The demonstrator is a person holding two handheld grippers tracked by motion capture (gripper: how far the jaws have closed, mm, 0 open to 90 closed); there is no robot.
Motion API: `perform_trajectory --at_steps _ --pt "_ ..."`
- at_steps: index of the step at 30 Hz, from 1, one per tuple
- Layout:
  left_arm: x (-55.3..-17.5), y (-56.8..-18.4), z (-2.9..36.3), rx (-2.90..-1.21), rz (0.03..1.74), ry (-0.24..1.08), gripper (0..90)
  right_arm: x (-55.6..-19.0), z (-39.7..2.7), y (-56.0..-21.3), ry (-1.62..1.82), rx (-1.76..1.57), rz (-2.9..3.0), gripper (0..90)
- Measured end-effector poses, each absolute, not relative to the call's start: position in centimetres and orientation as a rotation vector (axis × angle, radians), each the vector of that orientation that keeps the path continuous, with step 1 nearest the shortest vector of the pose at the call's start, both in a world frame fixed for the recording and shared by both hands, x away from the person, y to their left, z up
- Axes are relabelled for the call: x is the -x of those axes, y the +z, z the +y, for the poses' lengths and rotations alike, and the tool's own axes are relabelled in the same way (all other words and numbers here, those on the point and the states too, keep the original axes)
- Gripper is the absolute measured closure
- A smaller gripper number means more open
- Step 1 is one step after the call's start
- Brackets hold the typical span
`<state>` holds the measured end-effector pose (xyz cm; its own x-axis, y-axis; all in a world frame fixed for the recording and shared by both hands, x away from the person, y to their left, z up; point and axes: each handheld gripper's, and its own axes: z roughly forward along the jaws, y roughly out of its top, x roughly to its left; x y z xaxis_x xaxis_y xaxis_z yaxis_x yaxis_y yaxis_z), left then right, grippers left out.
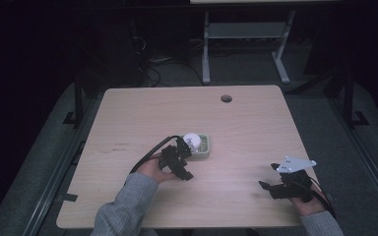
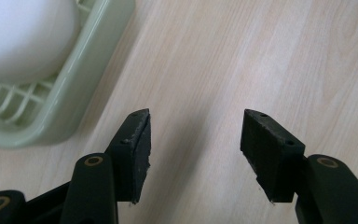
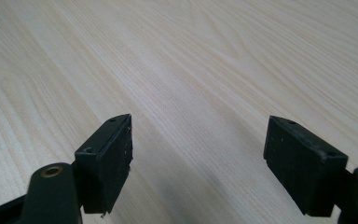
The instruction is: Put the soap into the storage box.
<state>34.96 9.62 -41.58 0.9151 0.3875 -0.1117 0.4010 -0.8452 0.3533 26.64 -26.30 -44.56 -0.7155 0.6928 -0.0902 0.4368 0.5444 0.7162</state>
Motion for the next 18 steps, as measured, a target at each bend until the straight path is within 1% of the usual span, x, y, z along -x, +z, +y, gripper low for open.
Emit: perform_trajectory --at_steps 18 --pt "-32.6 -42.1 14.2 -2.639 0.653 0.001 40.3 -26.6 -26.3 -44.6 0.951 -0.933 2.422 23.2"
